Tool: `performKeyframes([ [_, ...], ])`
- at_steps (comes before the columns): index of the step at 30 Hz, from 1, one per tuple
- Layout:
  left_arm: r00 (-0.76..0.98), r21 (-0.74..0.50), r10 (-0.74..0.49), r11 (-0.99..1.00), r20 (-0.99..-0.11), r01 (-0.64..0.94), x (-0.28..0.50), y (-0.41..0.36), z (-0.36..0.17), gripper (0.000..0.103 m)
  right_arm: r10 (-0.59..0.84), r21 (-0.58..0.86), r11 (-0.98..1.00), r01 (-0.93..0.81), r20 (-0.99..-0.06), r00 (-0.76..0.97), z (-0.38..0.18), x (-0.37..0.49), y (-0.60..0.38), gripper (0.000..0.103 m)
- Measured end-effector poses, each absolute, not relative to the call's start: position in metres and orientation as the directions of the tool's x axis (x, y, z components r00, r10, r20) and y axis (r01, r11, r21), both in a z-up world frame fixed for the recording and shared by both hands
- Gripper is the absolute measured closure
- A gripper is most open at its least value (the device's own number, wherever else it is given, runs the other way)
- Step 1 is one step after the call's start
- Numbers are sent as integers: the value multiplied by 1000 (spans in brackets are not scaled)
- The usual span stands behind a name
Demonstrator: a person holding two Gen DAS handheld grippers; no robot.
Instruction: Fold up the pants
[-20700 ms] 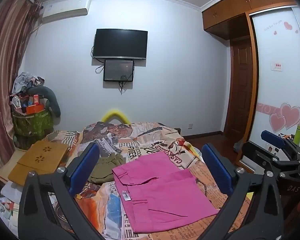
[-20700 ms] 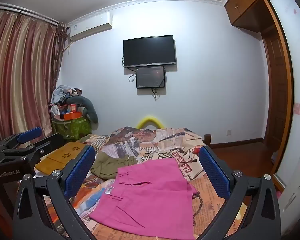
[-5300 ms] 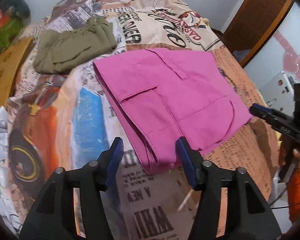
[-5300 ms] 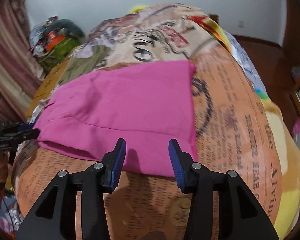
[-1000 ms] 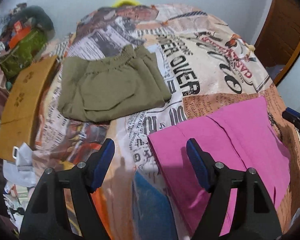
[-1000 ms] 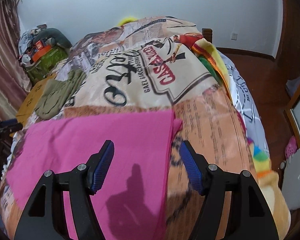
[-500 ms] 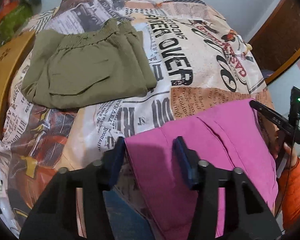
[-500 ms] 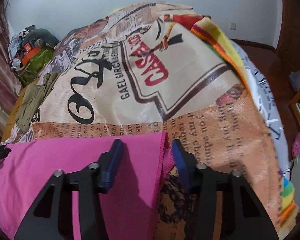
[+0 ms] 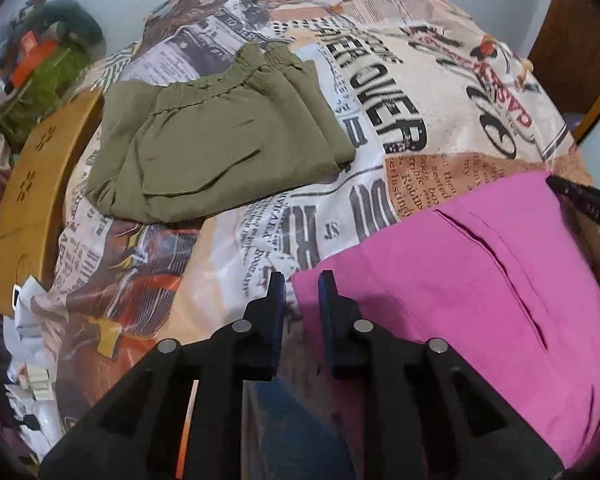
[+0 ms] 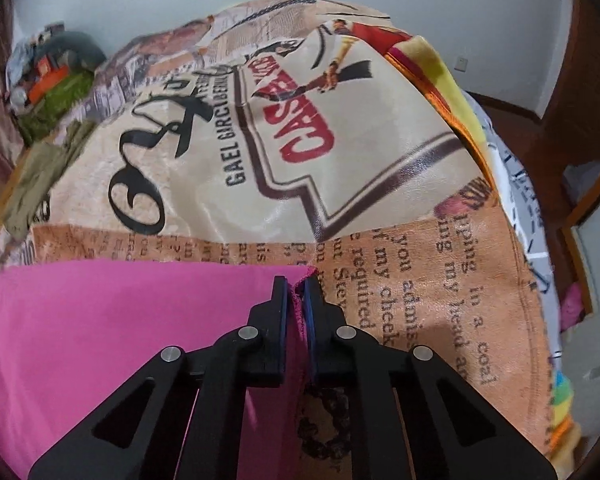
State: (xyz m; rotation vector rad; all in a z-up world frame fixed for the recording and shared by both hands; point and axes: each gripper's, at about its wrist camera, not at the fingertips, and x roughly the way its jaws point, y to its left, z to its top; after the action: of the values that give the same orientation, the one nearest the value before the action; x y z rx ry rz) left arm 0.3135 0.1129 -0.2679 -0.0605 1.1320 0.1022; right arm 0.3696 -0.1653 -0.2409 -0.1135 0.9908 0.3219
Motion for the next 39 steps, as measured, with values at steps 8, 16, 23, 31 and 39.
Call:
performKeyframes([
  [8,487,39,84,994,-869,-103,300,111,-230,71,399,209,895,-394,-769,500,-176,343,-164,54],
  [16,575,39,49,999,-817,-29,299,75,-201,25,521,273,809,-521,-743,421,-152,311,-110,29],
  [23,478,14,-5,999,-878,37,310,51,-226,23,470,268,784,-560,-845,254,-203,306,-68,29],
  [31,458,29,4,998,-889,47,290,50,-245,15,441,247,779,-577,-869,224,-216,277,-84,28],
  [39,486,40,29,999,-874,13,262,52,-237,9,399,189,805,-563,-875,276,-210,246,-112,23],
])
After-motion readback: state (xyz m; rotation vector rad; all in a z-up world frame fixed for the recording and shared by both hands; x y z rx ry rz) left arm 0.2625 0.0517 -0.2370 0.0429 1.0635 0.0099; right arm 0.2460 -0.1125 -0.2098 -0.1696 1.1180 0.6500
